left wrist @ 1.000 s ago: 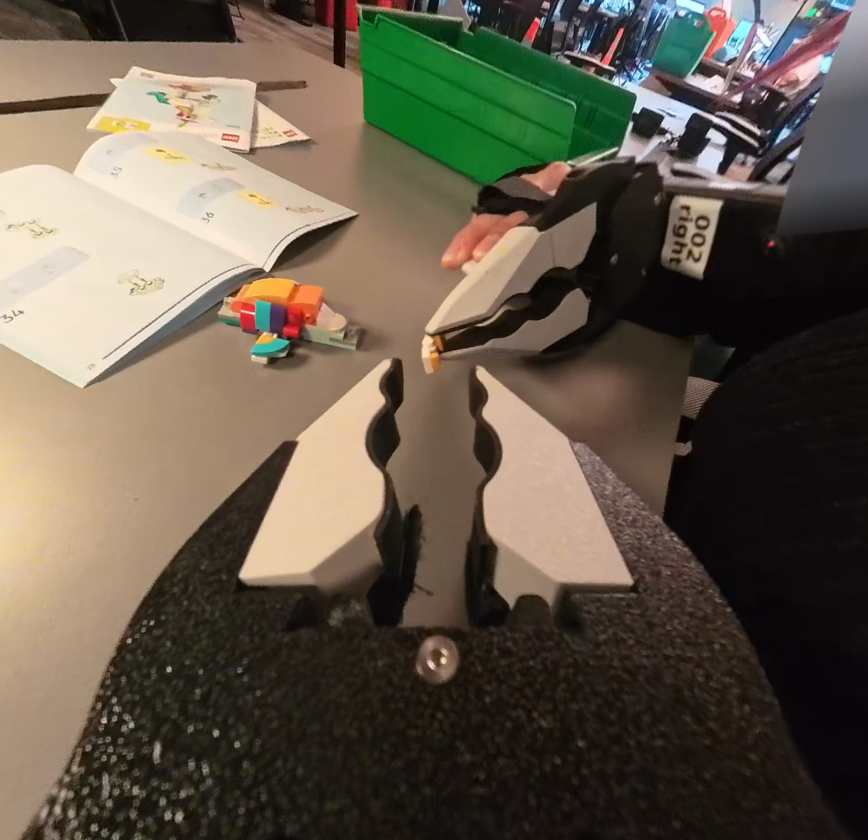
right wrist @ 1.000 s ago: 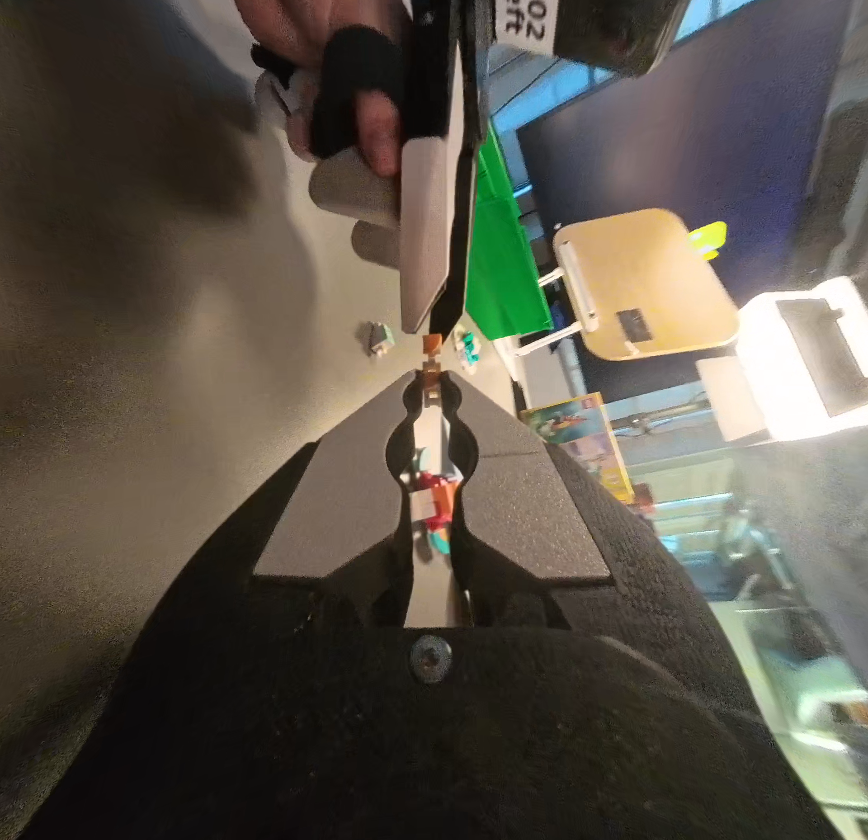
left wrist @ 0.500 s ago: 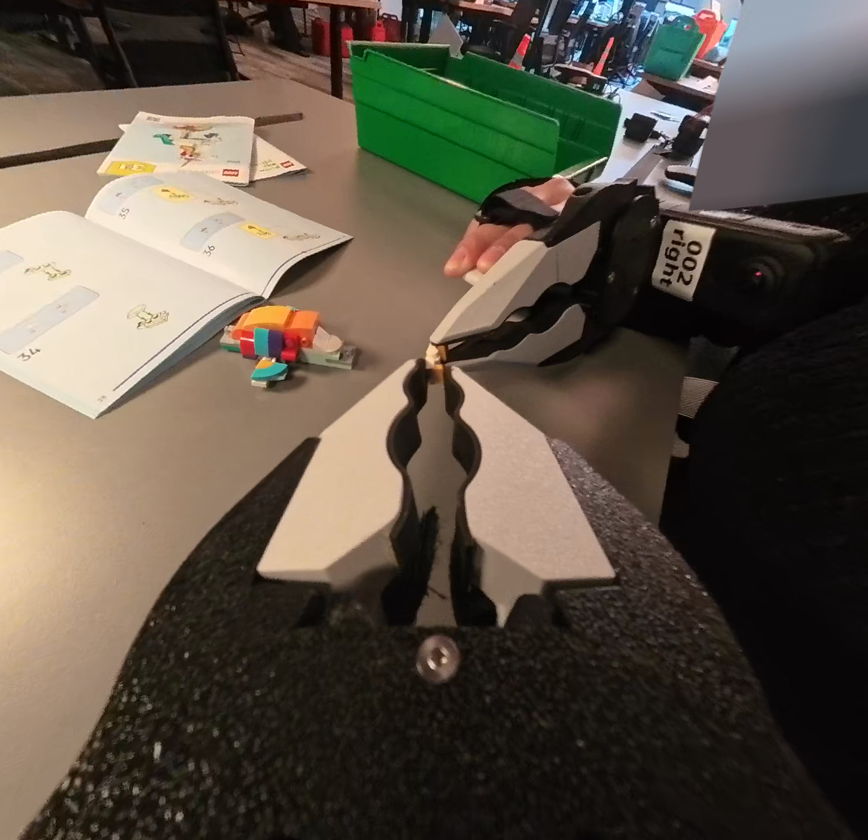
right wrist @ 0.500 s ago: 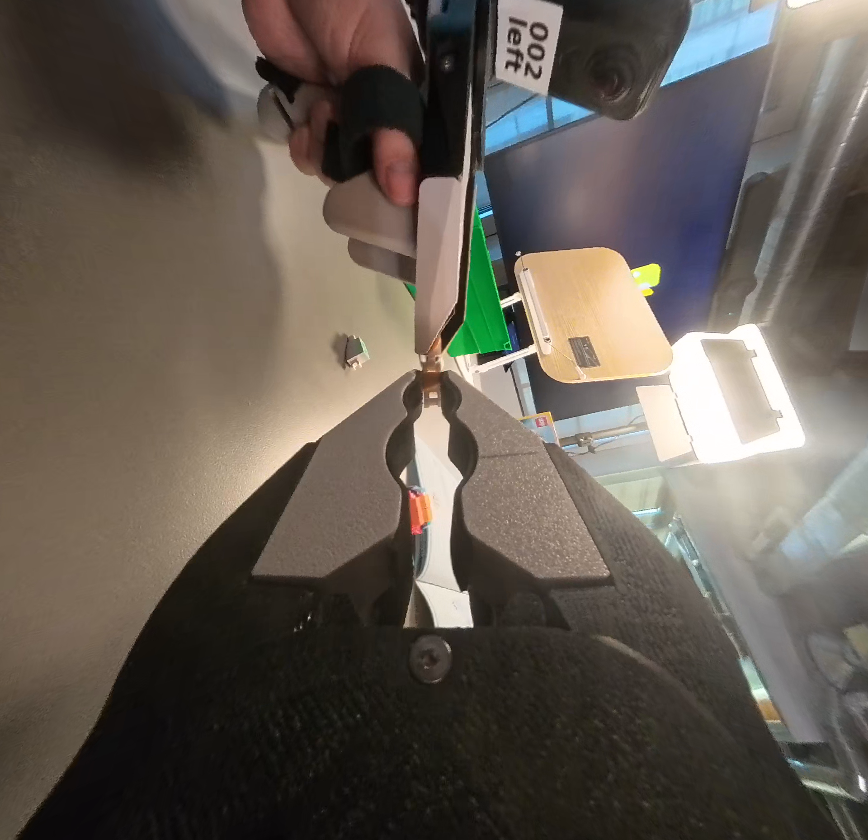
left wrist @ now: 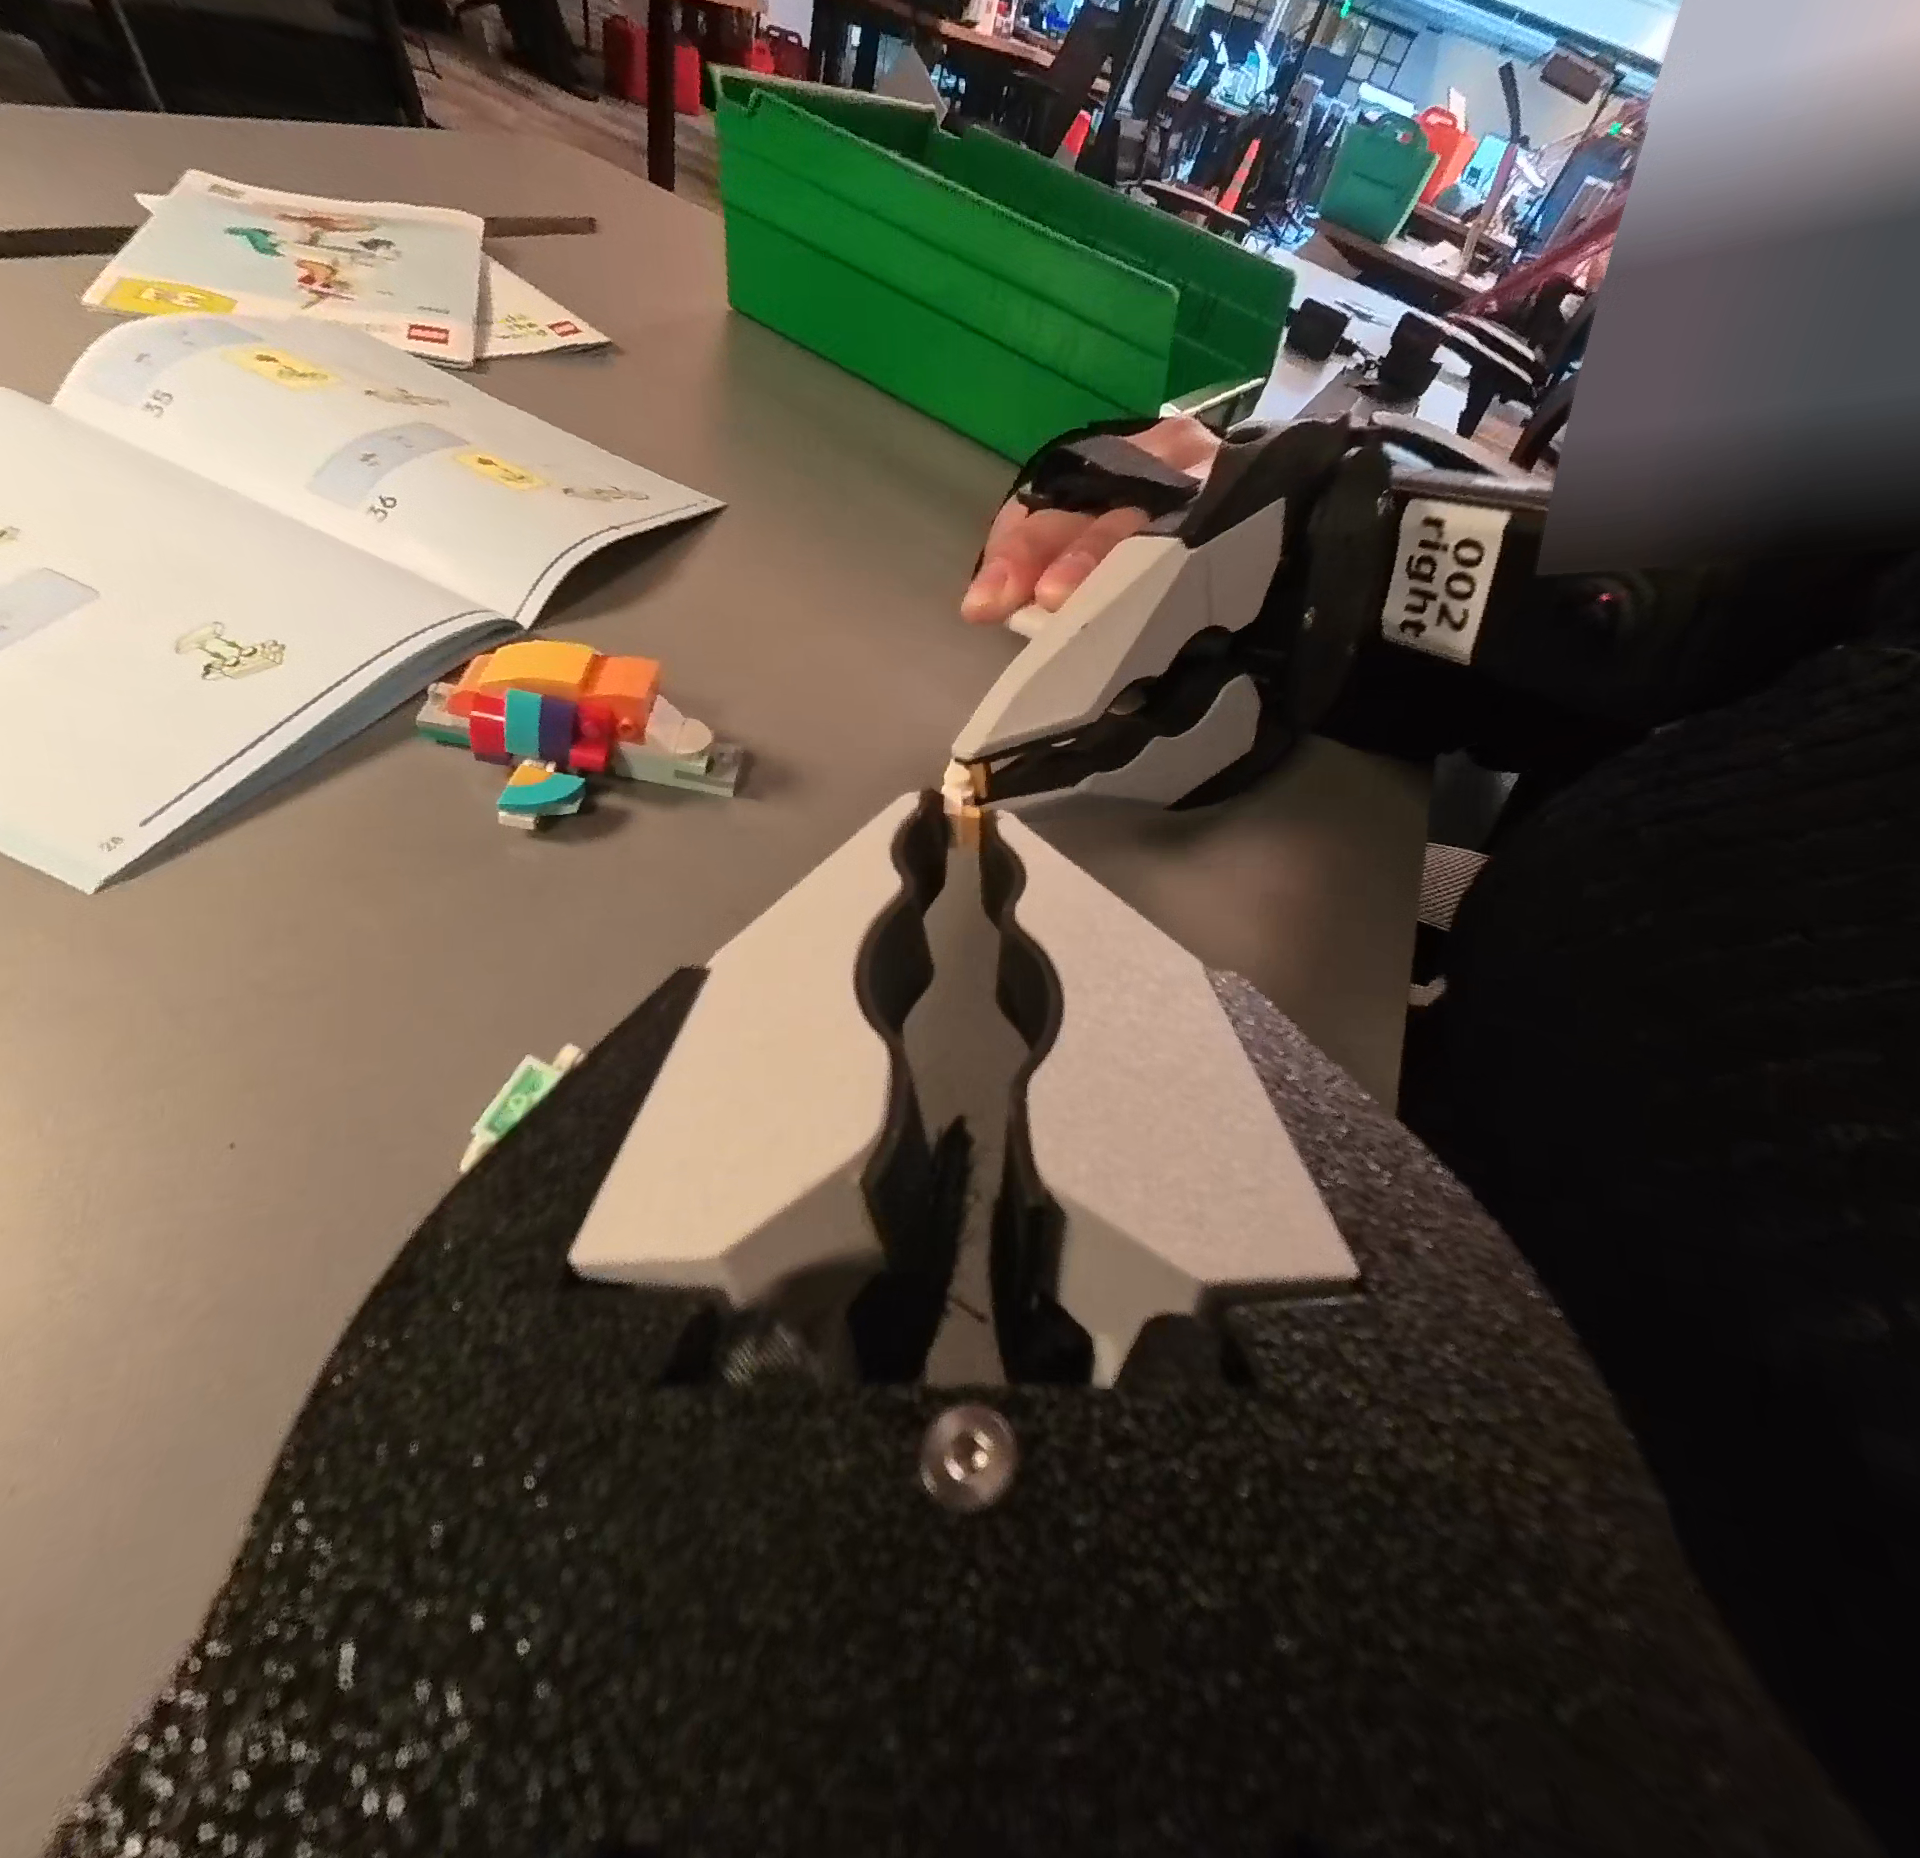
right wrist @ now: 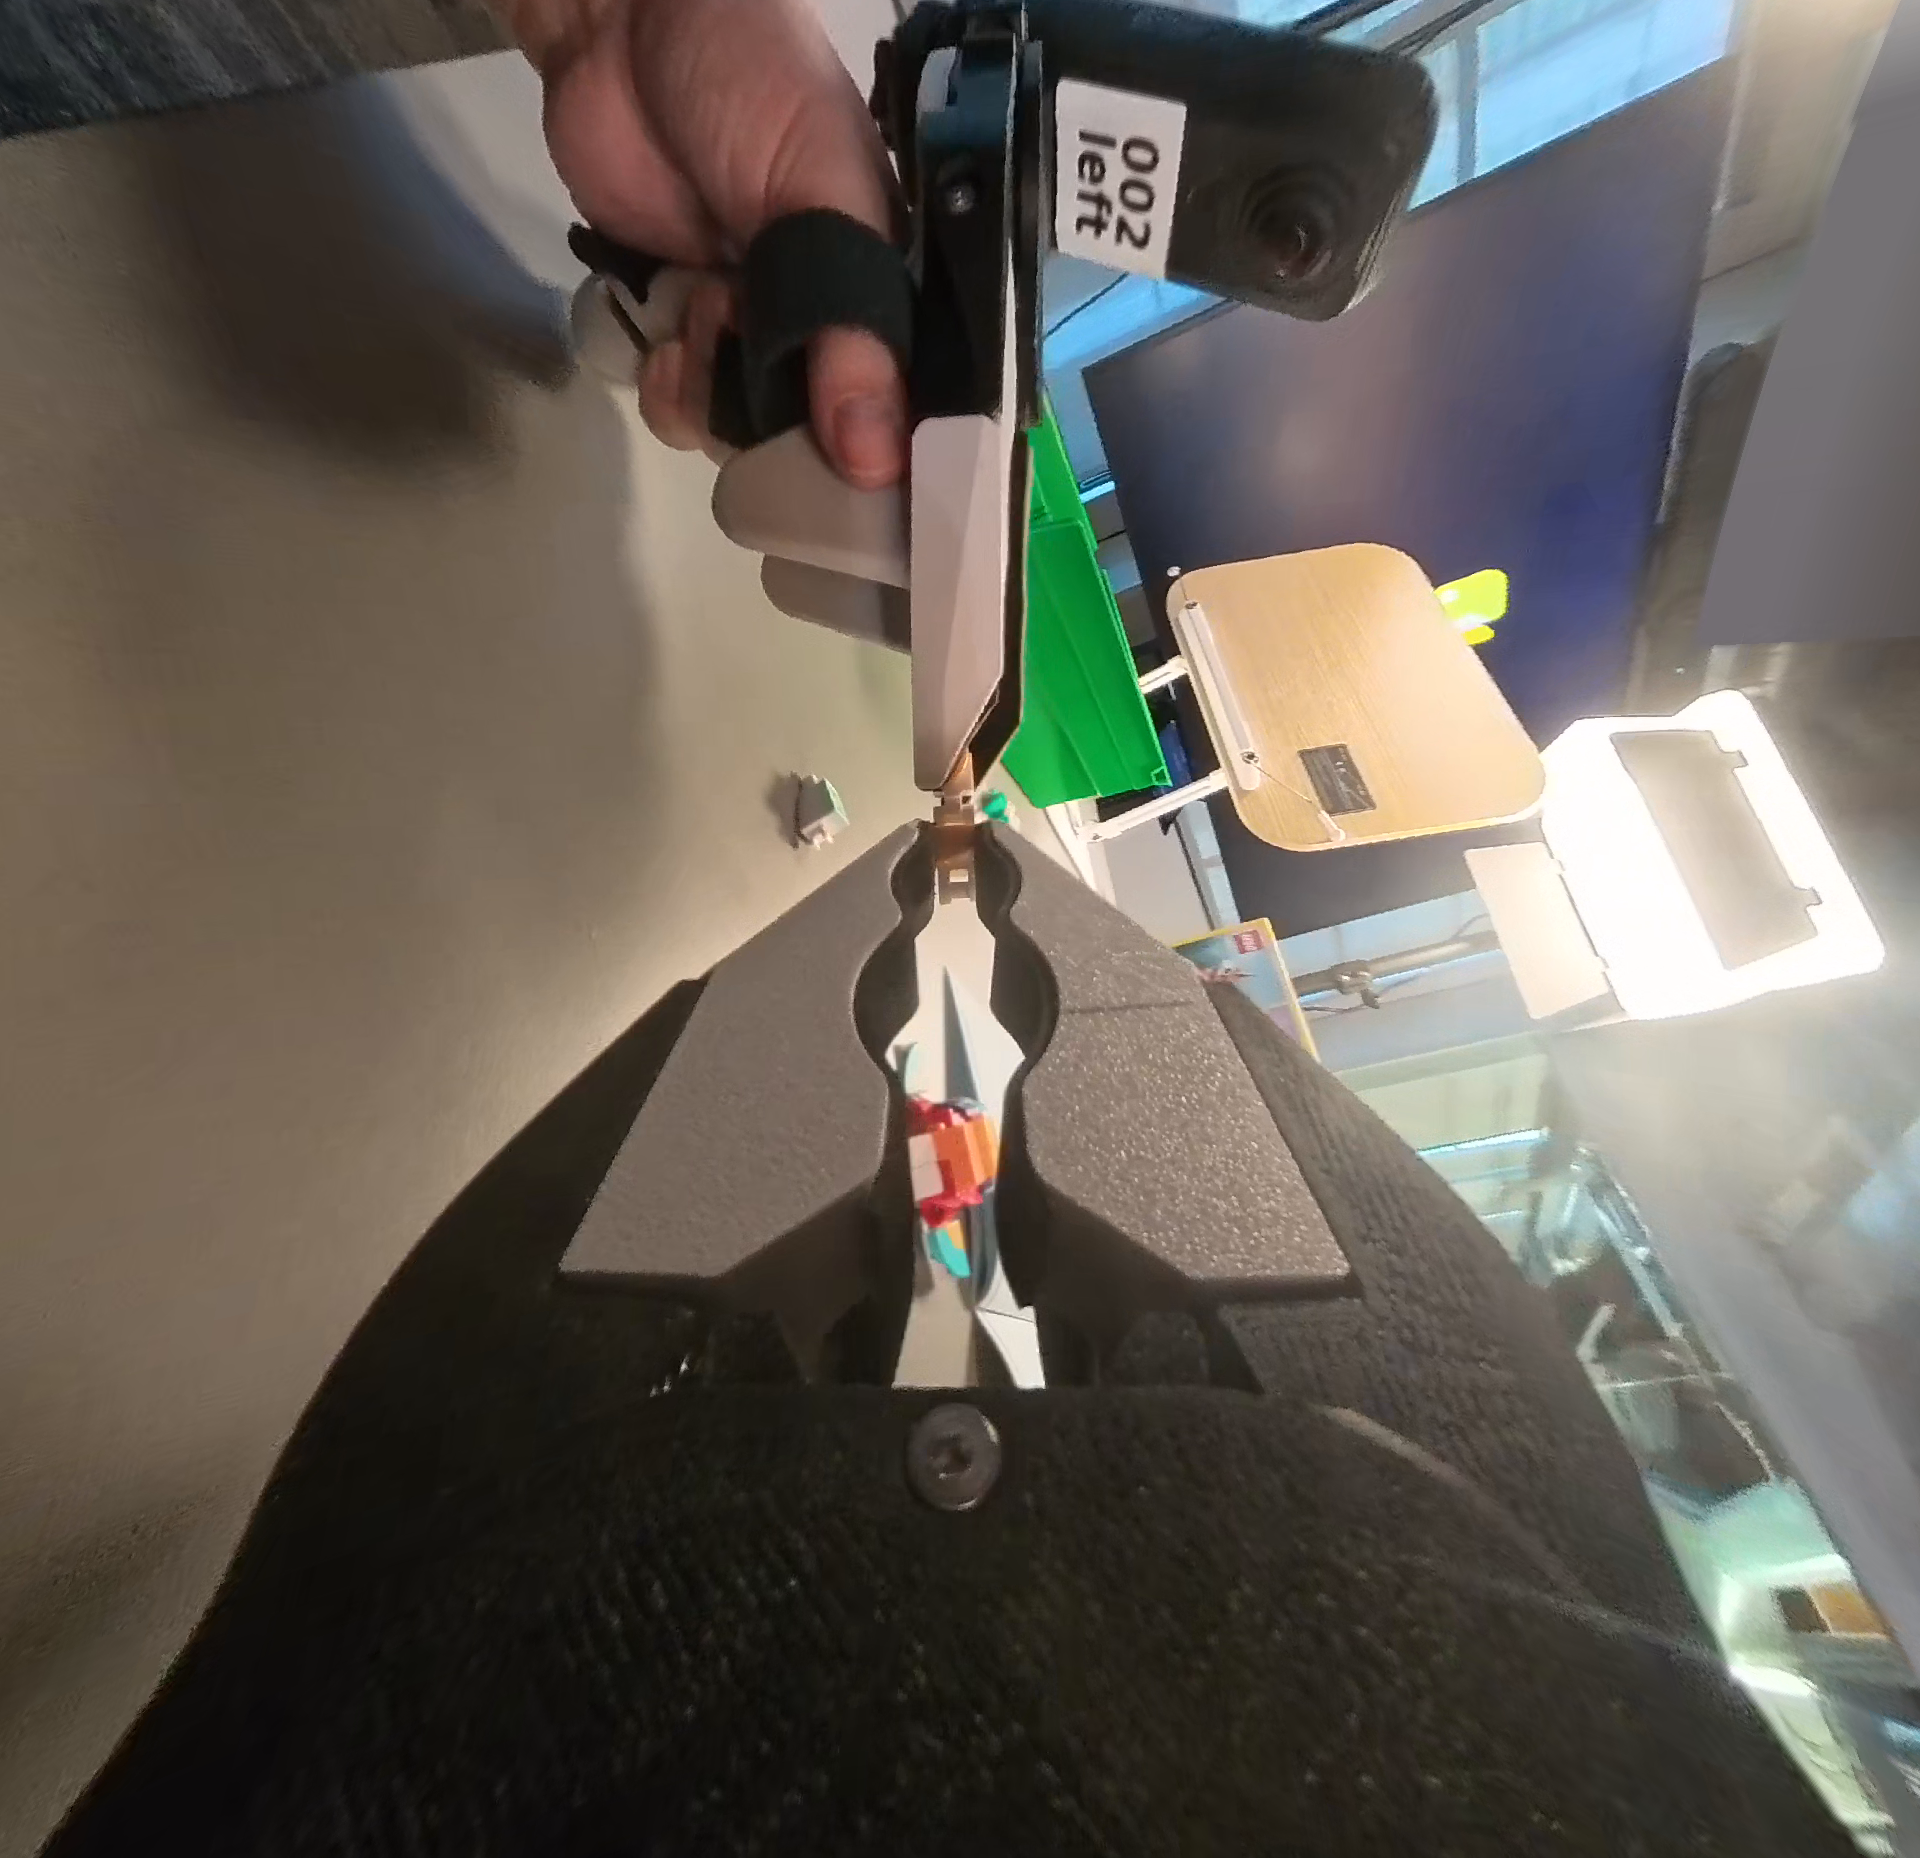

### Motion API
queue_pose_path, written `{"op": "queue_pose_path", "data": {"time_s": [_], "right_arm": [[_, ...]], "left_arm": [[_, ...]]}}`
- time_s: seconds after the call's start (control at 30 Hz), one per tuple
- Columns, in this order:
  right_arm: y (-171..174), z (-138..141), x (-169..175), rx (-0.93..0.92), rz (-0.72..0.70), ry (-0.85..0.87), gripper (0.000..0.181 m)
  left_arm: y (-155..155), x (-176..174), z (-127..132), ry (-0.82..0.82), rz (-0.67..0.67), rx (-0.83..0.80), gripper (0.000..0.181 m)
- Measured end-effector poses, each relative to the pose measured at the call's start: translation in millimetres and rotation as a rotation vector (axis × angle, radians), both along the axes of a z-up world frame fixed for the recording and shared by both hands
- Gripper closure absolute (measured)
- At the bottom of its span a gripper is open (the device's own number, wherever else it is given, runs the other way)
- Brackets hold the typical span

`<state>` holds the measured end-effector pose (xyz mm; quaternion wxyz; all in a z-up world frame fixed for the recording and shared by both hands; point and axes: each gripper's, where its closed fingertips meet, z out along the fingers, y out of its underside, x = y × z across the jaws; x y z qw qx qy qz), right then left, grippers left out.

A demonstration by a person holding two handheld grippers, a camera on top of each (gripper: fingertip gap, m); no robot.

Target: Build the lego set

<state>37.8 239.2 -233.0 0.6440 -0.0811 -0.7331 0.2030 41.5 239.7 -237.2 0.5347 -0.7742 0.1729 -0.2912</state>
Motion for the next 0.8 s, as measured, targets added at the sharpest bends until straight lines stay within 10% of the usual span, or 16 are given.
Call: {"op": "queue_pose_path", "data": {"time_s": [0.4, 0.8], "right_arm": [[9.6, -14.1, -6.2, -0.533, 0.019, -0.341, 0.146], [1.2, -40.2, -4.4, -0.504, -0.046, -0.535, 0.177]], "left_arm": [[2.2, -11.0, -13.2, 0.462, 0.022, 0.201, 0.178], [1.7, -0.3, -31.1, 0.706, -0.059, 0.259, 0.177]]}}
